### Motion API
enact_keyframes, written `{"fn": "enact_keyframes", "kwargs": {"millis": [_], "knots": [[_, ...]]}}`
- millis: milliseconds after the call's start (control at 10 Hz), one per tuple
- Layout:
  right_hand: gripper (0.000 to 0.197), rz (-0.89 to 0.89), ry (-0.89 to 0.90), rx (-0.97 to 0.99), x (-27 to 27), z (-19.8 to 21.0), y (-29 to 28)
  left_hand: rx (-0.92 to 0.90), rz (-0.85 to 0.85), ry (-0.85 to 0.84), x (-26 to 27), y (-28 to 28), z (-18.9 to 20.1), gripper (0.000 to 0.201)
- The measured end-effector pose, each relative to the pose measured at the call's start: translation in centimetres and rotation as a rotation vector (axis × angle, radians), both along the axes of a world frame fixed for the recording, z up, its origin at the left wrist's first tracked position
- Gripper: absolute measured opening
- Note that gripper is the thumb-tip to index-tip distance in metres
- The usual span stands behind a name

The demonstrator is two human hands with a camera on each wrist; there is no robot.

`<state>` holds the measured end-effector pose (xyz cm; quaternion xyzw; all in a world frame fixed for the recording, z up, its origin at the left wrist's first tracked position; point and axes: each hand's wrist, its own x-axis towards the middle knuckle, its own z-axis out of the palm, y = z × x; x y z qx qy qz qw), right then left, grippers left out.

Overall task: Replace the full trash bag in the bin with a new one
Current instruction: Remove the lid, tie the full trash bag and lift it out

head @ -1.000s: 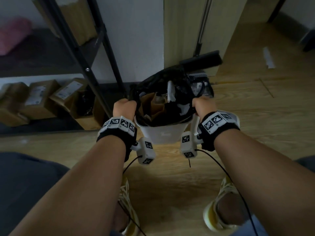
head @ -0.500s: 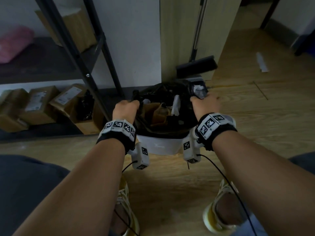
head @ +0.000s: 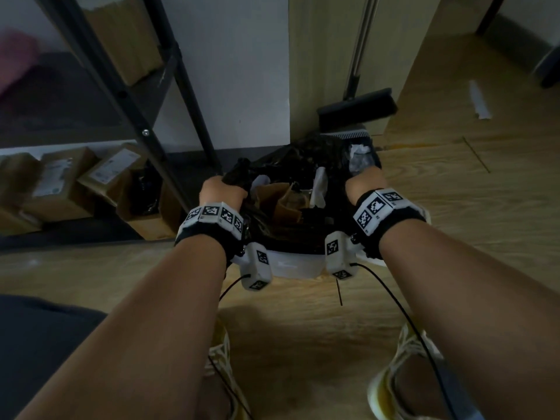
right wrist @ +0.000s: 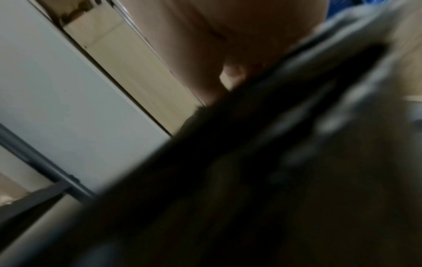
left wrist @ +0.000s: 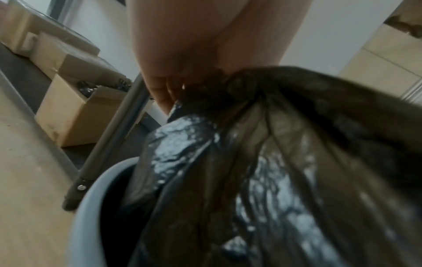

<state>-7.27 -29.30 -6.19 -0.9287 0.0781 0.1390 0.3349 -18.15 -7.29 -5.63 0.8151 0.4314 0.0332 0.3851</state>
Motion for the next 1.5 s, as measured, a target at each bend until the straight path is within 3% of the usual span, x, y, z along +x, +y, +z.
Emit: {"fn": "enact_keyframes", "kwargs": {"millis": [100, 200, 300, 400, 500, 600, 700, 900, 1000, 1100, 1200, 1300, 1400, 1500], "knots": [[0.031, 0.062, -0.088, 0.079, -0.3, 0.7, 0.8, -0.060, 0.022, -0.132, 0.3, 0.2, 0.6, 0.015], [0.023, 0.049, -0.274, 0.249, -1.2, 2.5, 2.2, -0.178, 0.068, -0.294, 0.6, 0.4, 2.1, 0.029], [0.030, 0.049, -0.416, 0.268, -1.4, 3.5, 3.9, -0.304, 0.138, -0.409, 0.5, 0.2, 4.3, 0.036], [0.032, 0.064, -0.519, 0.259, -2.0, 4.5, 4.2, -0.263, 0.019, -0.388, 0.1, -0.1, 6.1, 0.040], [0.037, 0.144, -0.571, 0.311, -2.5, 5.1, 4.3, -0.407, 0.060, -0.379, 0.8, 0.8, 5.3, 0.048], [0.040, 0.139, -0.438, 0.424, -3.1, 5.6, 4.2, -0.425, 0.028, -0.367, 0.8, 0.3, 5.3, 0.047], [0.026, 0.139, -0.375, 0.418, -3.5, 5.7, 3.9, -0.426, -0.031, -0.334, 0.5, 0.0, 5.1, 0.047], [0.029, 0.243, -0.310, 0.252, -3.1, 5.0, 3.8, -0.494, -0.149, -0.342, 0.1, -1.4, 5.6, 0.031], [0.047, 0.357, -0.221, 0.207, -2.9, 5.7, 4.5, -0.487, -0.256, -0.290, -0.2, -2.5, 5.1, 0.017], [0.059, 0.391, -0.073, 0.133, -3.0, 5.4, 5.2, -0.495, -0.290, -0.235, -0.7, -3.2, 3.9, 0.020], [0.050, 0.424, 0.000, 0.127, -3.2, 4.0, 5.8, -0.494, -0.266, -0.192, -1.7, -3.3, 2.4, 0.019], [0.029, 0.409, -0.027, 0.220, -3.5, 3.6, 5.9, -0.532, -0.218, -0.055, -2.2, -3.4, 3.3, 0.017], [0.019, 0.429, -0.123, 0.310, -3.9, 3.8, 5.5, -0.586, -0.158, -0.042, -3.1, -2.4, 3.2, 0.036], [0.022, 0.511, -0.147, 0.394, -4.3, 4.4, 5.3, -0.627, -0.076, -0.200, -1.8, -2.7, 3.1, 0.034]]}}
